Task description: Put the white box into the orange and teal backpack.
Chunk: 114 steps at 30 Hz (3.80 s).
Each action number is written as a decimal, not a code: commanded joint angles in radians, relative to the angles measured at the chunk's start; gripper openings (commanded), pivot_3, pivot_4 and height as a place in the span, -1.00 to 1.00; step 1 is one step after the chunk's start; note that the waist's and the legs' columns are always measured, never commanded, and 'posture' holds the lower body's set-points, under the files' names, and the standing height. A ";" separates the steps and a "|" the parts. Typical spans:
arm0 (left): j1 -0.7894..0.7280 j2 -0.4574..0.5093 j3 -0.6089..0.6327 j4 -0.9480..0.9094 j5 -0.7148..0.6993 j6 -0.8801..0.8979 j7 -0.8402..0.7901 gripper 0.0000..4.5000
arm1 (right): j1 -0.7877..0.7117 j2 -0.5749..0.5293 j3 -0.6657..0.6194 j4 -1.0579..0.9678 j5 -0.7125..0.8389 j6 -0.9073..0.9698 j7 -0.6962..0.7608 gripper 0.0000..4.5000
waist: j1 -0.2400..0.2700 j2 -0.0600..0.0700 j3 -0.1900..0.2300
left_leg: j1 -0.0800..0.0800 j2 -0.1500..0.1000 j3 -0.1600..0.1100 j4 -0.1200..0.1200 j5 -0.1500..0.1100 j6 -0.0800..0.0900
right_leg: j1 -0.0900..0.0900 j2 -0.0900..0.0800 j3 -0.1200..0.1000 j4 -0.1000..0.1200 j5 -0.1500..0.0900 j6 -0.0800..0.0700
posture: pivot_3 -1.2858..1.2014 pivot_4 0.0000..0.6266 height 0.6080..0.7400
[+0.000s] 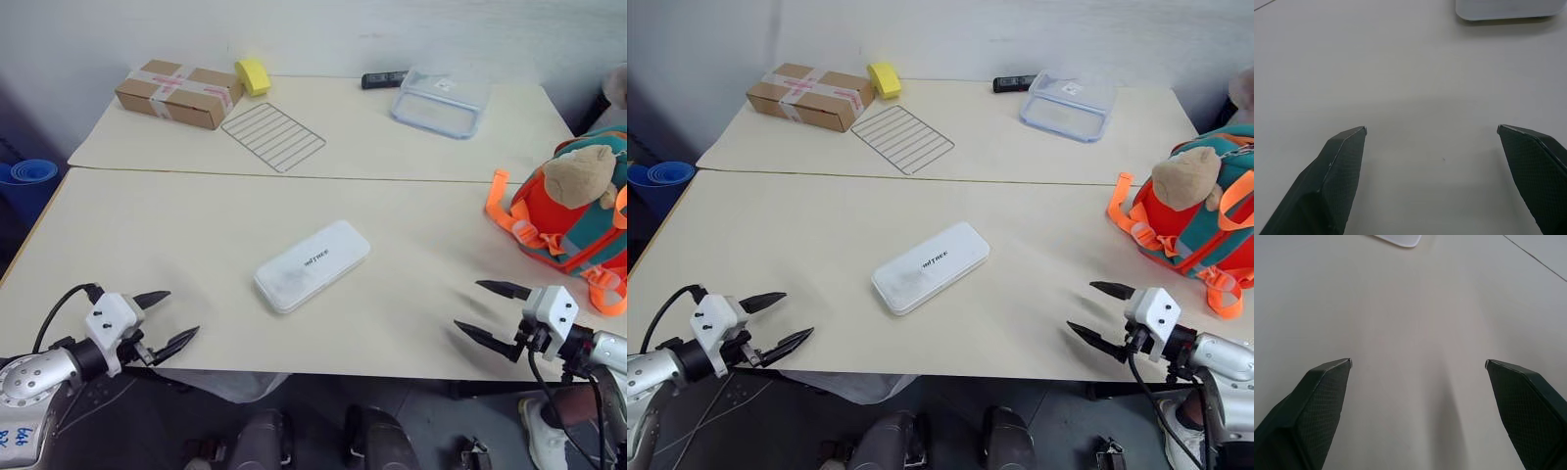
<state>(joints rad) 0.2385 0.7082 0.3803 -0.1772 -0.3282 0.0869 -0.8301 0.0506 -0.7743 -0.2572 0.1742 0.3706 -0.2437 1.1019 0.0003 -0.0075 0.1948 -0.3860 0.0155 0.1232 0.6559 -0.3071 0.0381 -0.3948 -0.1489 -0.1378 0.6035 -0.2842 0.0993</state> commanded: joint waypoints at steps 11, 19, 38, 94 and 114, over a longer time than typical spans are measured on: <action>-0.104 -0.013 -0.065 -0.164 -0.109 0.239 0.067 0.31 | -0.365 0.075 0.192 0.015 -0.096 0.268 -0.119 0.11 | -0.016 0.003 0.002 | 0.000 0.000 0.000 0.003 0.001 -0.001 | -0.001 0.000 0.002 0.006 0.000 0.000 | 0.03 -0.52 1.00; -0.136 -0.050 -0.191 -0.227 -0.088 0.344 0.137 -0.87 | -0.761 0.288 0.337 0.378 -0.286 0.224 -0.282 -1.00 | -0.027 0.004 0.002 | -0.003 0.000 0.001 0.004 0.004 0.004 | -0.003 0.002 0.000 0.010 0.000 0.000 | 0.03 -0.52 1.00; -0.318 -0.168 -0.327 -0.041 -0.026 0.223 0.104 -0.99 | -0.575 0.222 0.346 0.092 -0.100 0.370 0.149 -1.00 | -0.024 0.004 0.002 | -0.004 -0.001 0.000 0.007 0.005 0.006 | -0.002 0.001 0.000 0.012 0.000 0.000 | 0.03 -0.52 1.00; -0.784 -0.183 -0.187 0.284 -0.782 1.461 0.257 -0.44 | -0.144 0.105 0.093 -0.188 -0.016 0.417 -0.074 -0.93 | 0.001 0.001 0.002 | -0.001 -0.003 -0.001 0.009 0.006 0.004 | 0.001 0.003 0.002 0.014 0.000 0.001 | 0.03 -0.52 1.00; -0.584 -0.087 -0.255 0.067 -0.482 0.640 -0.306 -0.44 | -0.089 0.025 -0.426 0.063 0.099 0.288 -0.331 0.99 | -0.006 0.006 0.003 | -0.001 -0.001 0.004 0.006 0.003 0.005 | -0.002 0.002 0.005 0.007 0.000 0.001 | 0.03 -0.52 1.00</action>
<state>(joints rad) -0.3320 0.6214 0.1086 -0.0747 -0.7904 0.7405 -1.1205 -0.0032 -0.7172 -0.6801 0.2067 0.4692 0.0712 0.7713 -0.0053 -0.0014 0.1980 -0.3867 0.0149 0.1271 0.6621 -0.3042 0.0430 -0.3969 -0.1468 -0.1329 0.6108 -0.2847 0.0999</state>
